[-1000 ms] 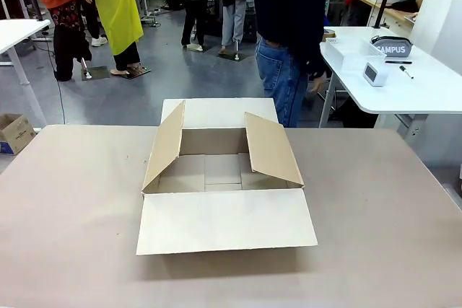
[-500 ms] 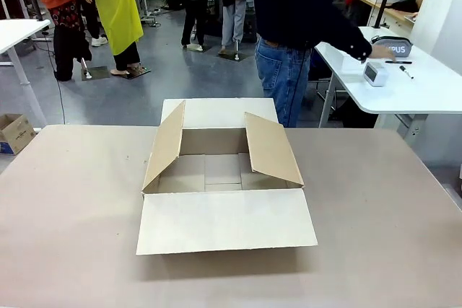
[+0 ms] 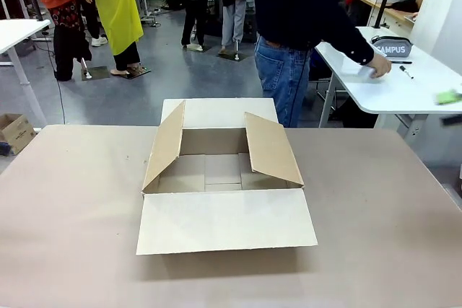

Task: Pack the gift set into the box.
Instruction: Place both hands on the side flaps of the Package Box and spread them outward.

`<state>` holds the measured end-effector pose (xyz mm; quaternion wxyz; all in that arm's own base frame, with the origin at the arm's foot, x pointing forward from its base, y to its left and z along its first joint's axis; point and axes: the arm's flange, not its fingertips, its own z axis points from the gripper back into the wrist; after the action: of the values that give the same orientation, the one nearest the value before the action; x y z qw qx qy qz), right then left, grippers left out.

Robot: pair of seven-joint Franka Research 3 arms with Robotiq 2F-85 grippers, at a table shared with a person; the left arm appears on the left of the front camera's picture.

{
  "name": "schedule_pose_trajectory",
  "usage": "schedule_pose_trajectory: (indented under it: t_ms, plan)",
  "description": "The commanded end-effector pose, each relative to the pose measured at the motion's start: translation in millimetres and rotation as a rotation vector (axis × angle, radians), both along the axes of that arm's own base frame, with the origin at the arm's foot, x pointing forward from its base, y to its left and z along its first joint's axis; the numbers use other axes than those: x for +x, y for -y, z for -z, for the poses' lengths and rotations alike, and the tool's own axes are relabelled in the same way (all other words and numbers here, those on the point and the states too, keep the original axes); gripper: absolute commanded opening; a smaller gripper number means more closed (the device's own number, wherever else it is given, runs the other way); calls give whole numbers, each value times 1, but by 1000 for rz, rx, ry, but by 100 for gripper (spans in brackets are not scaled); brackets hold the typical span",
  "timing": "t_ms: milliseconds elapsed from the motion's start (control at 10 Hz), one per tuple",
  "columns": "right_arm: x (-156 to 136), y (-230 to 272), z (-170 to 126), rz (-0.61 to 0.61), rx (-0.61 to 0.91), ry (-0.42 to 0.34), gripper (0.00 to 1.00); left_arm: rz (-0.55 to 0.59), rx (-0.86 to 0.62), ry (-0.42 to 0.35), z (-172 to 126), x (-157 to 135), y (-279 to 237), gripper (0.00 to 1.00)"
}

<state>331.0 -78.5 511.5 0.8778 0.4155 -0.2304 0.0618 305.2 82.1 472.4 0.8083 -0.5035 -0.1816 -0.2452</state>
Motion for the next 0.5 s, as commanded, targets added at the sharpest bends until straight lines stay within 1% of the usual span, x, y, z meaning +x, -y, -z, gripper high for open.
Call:
schedule_pose_trajectory:
  t_ms: [0,100,200,300,400]
  plan:
    - [9,-157,-30,-139,-273,88,100,205,196,127,-52,-7,108,100]
    - [9,-216,-22,-224,-384,98,100,252,281,144,-62,-8,156,100]
    - [10,-254,-9,-237,-469,111,100,232,339,143,-66,-10,189,100]
    - [12,-262,-5,-219,-486,134,100,189,367,109,-63,-10,198,100]
    - [-22,-231,-27,-255,-369,126,100,271,306,133,-73,-28,181,100]
